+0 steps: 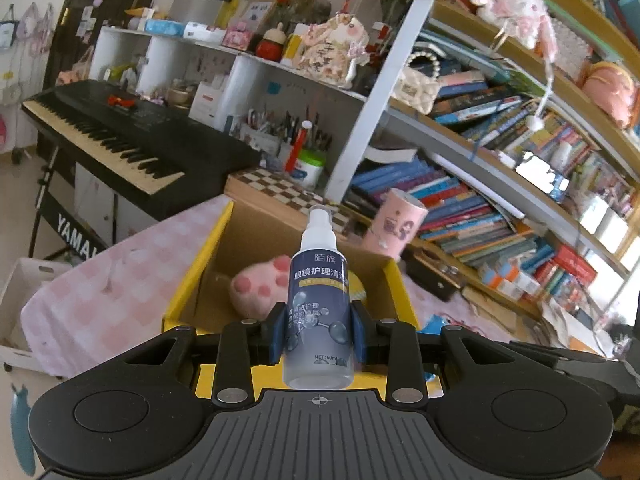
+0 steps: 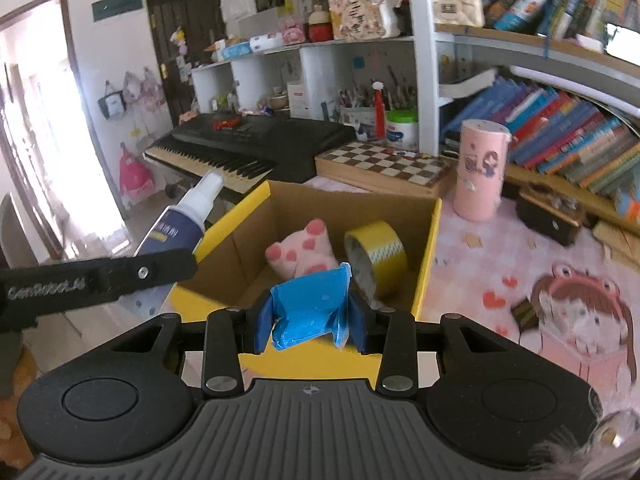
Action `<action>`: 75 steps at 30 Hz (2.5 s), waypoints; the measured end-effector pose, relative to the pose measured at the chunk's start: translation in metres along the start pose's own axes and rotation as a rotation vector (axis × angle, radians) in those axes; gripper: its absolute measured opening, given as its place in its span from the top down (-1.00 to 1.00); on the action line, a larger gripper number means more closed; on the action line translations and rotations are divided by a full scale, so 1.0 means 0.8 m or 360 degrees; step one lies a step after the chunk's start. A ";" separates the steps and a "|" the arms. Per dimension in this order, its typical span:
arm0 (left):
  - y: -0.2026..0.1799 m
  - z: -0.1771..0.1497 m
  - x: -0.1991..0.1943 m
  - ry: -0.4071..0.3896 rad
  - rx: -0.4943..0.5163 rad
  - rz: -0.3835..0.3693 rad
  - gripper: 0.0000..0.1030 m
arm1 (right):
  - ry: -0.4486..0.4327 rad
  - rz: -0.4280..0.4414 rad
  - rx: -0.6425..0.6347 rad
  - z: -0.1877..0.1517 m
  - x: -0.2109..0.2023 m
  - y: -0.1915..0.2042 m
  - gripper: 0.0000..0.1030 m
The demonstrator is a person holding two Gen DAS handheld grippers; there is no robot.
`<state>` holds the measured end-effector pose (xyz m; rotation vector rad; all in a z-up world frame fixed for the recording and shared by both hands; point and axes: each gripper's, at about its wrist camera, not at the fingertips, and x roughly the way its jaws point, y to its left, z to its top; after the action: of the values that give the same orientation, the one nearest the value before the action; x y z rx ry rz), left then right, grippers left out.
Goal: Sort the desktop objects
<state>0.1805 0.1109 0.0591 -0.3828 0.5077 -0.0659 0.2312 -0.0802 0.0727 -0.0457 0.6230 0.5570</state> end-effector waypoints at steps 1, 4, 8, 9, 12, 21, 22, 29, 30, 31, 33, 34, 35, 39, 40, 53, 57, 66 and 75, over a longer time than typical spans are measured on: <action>0.001 0.002 0.007 0.0006 -0.0002 0.0016 0.40 | 0.0015 0.0002 -0.0021 0.003 0.009 -0.002 0.30; 0.003 0.003 0.035 0.0047 0.0021 0.0072 0.40 | 0.0067 0.0014 -0.0119 0.011 0.039 -0.007 0.30; 0.005 -0.004 0.070 0.0137 0.0068 0.0145 0.40 | 0.0147 0.0033 -0.0279 0.013 0.074 -0.005 0.30; 0.007 -0.005 0.076 0.0150 0.0074 0.0160 0.40 | 0.0175 0.0043 -0.0317 0.014 0.082 -0.005 0.30; 0.006 -0.006 0.090 0.0173 0.0096 0.0196 0.41 | 0.0257 0.0076 -0.0438 0.012 0.106 -0.003 0.30; -0.003 0.000 0.117 0.0204 0.0153 0.0188 0.57 | 0.0392 0.0224 -0.0549 0.014 0.137 -0.006 0.30; -0.004 0.000 0.120 0.0209 0.0157 0.0189 0.57 | 0.0404 0.0235 -0.0538 0.015 0.139 -0.007 0.30; 0.000 -0.003 0.130 0.0220 0.0142 0.0236 0.56 | 0.0399 0.0228 -0.0385 0.023 0.136 -0.022 0.30; -0.001 -0.002 0.125 0.0188 0.0139 0.0226 0.52 | 0.0401 0.0216 -0.0376 0.024 0.138 -0.024 0.30; -0.002 0.000 0.121 0.0162 0.0138 0.0207 0.49 | 0.0408 0.0204 -0.0372 0.025 0.140 -0.024 0.30; -0.006 0.003 0.112 0.0114 0.0139 0.0188 0.14 | 0.0429 0.0198 -0.0362 0.024 0.144 -0.026 0.29; -0.009 0.004 0.108 0.0092 0.0142 0.0191 0.06 | 0.0438 0.0196 -0.0355 0.023 0.146 -0.025 0.27; -0.011 0.006 0.103 0.0067 0.0148 0.0189 -0.02 | 0.0438 0.0194 -0.0348 0.023 0.146 -0.024 0.15; -0.015 0.010 0.085 0.0025 0.0142 0.0189 -0.25 | 0.0395 0.0196 -0.0323 0.024 0.138 -0.020 0.00; -0.015 0.011 0.080 0.0013 0.0137 0.0194 -0.27 | 0.0379 0.0189 -0.0319 0.025 0.134 -0.020 -0.01; -0.010 0.007 0.006 -0.0121 0.0080 0.0261 -0.62 | 0.0039 -0.0059 -0.0115 0.011 0.043 -0.022 -0.17; -0.010 -0.006 -0.014 -0.0124 0.0069 0.0271 -0.66 | -0.0033 -0.0143 -0.0061 -0.003 0.016 -0.020 -0.17; -0.008 -0.044 -0.053 -0.0078 0.0094 0.0273 -0.68 | -0.0090 -0.0277 0.0043 -0.050 -0.036 -0.002 -0.18; -0.006 -0.074 -0.089 -0.0031 0.0104 0.0255 -0.68 | -0.0066 -0.0332 0.0072 -0.095 -0.072 0.024 -0.20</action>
<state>0.0894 0.0976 0.0463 -0.2774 0.5143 0.0758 0.1419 -0.1068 0.0455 -0.0555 0.5825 0.3410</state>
